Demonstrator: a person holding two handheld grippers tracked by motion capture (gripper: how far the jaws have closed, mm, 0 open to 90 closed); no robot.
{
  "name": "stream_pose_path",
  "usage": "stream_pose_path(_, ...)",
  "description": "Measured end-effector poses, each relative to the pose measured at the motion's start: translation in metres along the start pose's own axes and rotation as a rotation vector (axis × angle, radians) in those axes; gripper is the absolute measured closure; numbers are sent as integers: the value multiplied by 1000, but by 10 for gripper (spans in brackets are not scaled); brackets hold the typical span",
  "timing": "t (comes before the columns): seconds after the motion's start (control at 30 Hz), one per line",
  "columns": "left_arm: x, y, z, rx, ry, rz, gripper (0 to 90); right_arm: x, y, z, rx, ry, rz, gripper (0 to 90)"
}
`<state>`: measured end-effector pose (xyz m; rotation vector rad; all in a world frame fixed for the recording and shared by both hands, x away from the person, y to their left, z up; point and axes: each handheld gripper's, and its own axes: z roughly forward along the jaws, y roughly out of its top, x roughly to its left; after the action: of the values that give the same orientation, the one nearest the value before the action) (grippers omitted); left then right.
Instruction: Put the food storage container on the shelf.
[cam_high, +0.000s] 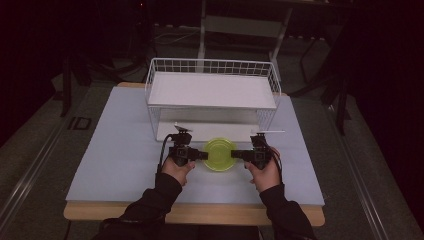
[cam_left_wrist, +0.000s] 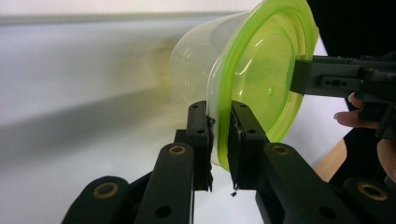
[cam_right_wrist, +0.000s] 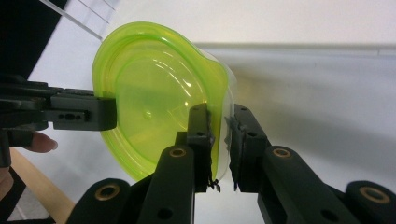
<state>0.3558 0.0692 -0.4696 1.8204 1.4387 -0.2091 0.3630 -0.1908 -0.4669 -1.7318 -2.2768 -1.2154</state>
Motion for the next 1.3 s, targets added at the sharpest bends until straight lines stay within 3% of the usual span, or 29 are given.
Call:
stream_pose_path(0.47,-35,19,-59,-69,-4,61,812,40,21,-49,-97,42,-76,799)
stream_pose_path(0.77,-54,39,-95,-118,22,104,812,66,44,-73,-150,54,-119,799)
stream_pose_path(1.3,-59,82,-119,-198,44,81,808,92,102,-85,-185,31,-137,801)
